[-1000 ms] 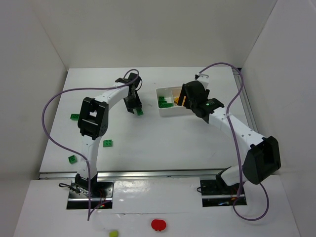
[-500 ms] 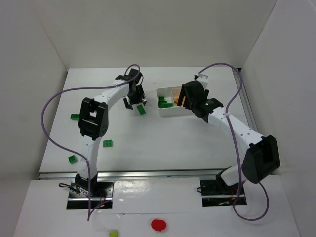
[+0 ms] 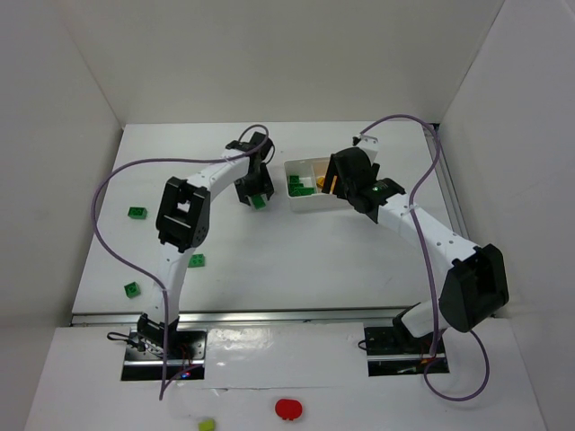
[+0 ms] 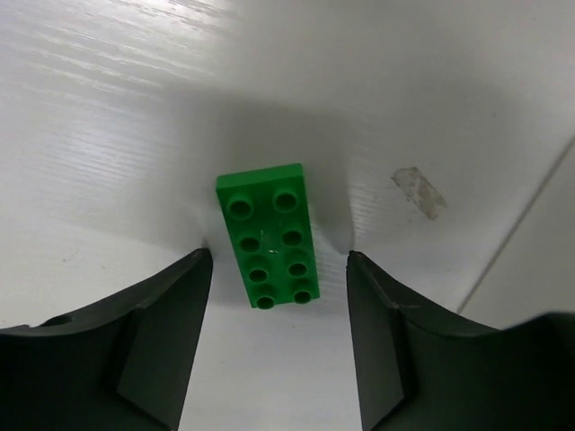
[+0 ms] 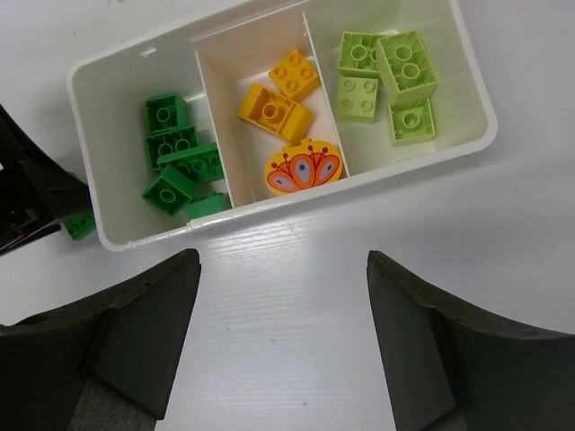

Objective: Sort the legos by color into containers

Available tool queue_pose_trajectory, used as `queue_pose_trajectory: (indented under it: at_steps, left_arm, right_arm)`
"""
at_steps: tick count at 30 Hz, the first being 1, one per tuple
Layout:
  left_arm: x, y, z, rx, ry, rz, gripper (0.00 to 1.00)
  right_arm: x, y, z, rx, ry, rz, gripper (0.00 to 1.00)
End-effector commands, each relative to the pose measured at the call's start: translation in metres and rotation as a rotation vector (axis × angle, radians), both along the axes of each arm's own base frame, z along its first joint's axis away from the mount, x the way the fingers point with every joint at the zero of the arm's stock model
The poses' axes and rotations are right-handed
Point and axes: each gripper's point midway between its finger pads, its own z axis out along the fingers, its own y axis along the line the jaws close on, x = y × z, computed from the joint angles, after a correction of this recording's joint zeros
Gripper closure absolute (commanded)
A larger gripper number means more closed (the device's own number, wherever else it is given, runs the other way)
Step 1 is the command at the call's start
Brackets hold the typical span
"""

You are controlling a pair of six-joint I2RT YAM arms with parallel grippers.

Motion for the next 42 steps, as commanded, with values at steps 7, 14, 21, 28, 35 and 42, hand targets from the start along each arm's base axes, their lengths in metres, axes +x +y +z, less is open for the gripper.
queue_pose_trajectory:
  at_steps: [7, 14, 21, 28, 35, 42]
  left_arm:
    - [-0.003, 0.007, 0.032, 0.042, -0.044, 0.007, 0.69]
    - [0.001, -0.017, 0.128, -0.07, -0.239, -0.167, 0.76]
    - [0.0, -0.077, 0.172, -0.236, -0.347, -0.325, 0.76]
    - [0.013, -0.118, 0.171, -0.302, -0.364, -0.392, 0.76]
    - [0.024, -0.13, 0.146, -0.315, -0.336, -0.403, 0.59]
    - [0.018, -0.123, 0.175, -0.315, -0.386, -0.41, 0.18]
  right_arm:
    - [0.007, 0.002, 0.018, 0.01, -0.053, -0.009, 0.18]
    - [0.005, -0.001, 0.021, -0.003, -0.055, -0.011, 0.18]
    - [0.007, 0.0, 0.021, -0.003, -0.055, -0.011, 0.18]
    - [0.002, -0.009, 0.032, -0.017, -0.069, -0.037, 0.18]
    - [-0.005, -0.02, 0.031, -0.04, -0.054, -0.06, 0.18]
    - [0.006, -0.01, 0.042, -0.036, -0.079, -0.013, 0.18]
